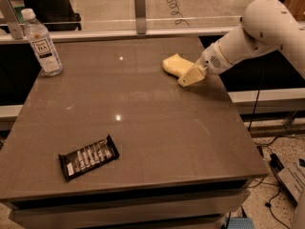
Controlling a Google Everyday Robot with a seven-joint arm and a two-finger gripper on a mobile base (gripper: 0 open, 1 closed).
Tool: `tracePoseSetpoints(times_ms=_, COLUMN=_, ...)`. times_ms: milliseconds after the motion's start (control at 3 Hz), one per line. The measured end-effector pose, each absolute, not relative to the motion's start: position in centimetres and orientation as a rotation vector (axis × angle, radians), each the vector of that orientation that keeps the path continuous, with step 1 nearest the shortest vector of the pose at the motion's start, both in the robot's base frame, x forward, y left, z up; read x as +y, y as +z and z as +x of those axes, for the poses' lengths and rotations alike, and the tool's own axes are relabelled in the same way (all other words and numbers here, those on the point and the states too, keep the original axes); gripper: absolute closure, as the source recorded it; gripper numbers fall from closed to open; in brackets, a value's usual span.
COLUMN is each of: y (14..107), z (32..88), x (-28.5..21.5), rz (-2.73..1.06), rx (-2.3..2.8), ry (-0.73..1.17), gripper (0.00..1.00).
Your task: Move sponge near blue plastic bottle
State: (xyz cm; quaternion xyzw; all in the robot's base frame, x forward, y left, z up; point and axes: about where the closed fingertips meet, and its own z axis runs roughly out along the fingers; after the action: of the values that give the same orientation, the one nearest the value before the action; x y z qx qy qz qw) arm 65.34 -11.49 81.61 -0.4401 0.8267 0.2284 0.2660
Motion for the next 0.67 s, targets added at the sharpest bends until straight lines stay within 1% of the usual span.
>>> tracePoseSetpoints(times_ms=333, y=81.86, z=65.34, x=-11.48, rz=-1.189, rx=2.232, ry=0.617, gripper=0.87)
tracePoseSetpoints(times_ms=667, y=81.9, z=65.34, x=-11.48, rz=-1.189, rx=2.232, ry=0.617, gripper=1.0)
